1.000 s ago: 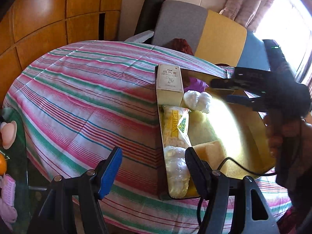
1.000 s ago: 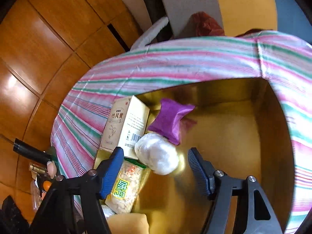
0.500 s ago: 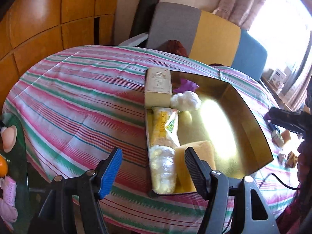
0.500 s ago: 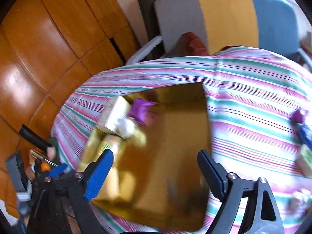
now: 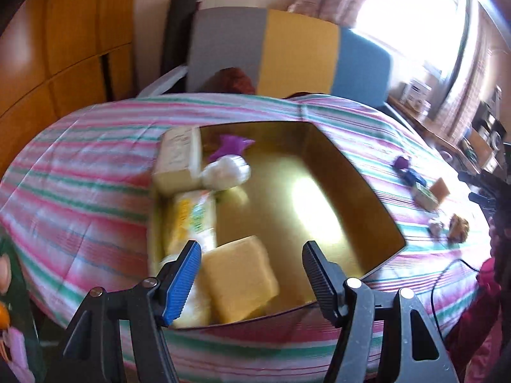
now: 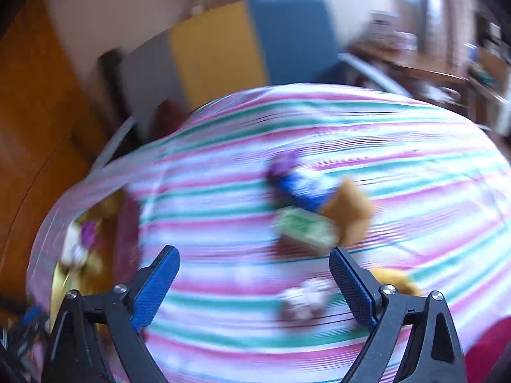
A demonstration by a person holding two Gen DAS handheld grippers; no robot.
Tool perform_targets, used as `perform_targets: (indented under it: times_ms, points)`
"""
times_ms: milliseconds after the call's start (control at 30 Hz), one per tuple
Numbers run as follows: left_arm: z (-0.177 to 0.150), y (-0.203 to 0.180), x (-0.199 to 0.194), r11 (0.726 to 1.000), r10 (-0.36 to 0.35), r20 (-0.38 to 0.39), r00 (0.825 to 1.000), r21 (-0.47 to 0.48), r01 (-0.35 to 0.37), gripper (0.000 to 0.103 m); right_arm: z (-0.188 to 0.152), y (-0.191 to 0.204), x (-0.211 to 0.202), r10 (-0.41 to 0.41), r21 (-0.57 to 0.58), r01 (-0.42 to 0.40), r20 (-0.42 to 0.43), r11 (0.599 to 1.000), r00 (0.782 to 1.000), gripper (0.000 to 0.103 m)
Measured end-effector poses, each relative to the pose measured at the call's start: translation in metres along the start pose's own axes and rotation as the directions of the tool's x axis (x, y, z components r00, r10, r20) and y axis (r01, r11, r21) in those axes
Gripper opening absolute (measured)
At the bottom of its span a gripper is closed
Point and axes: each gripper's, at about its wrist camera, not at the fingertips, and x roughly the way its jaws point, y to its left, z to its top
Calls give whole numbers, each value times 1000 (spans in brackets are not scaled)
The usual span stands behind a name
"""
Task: Organize objects
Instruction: 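Move both tools toward the white knotted cloth and yellow knit glove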
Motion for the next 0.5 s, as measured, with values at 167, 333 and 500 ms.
perform_targets:
  times_ms: [167, 333, 500]
  points:
    - [13, -52, 4, 989, -90, -2, 996, 114, 90, 61, 0, -87, -4, -121, 263, 107, 38, 959, 992, 99]
    - [21, -111, 17, 958, -183, -40, 982, 218, 187, 53, -3, -118, -7, -82, 441, 47, 61, 896, 995, 99]
    - [26, -166, 31, 914, -269, -82, 960, 293, 281, 51, -4, -120, -2, -57, 458, 32, 42, 889, 997, 99]
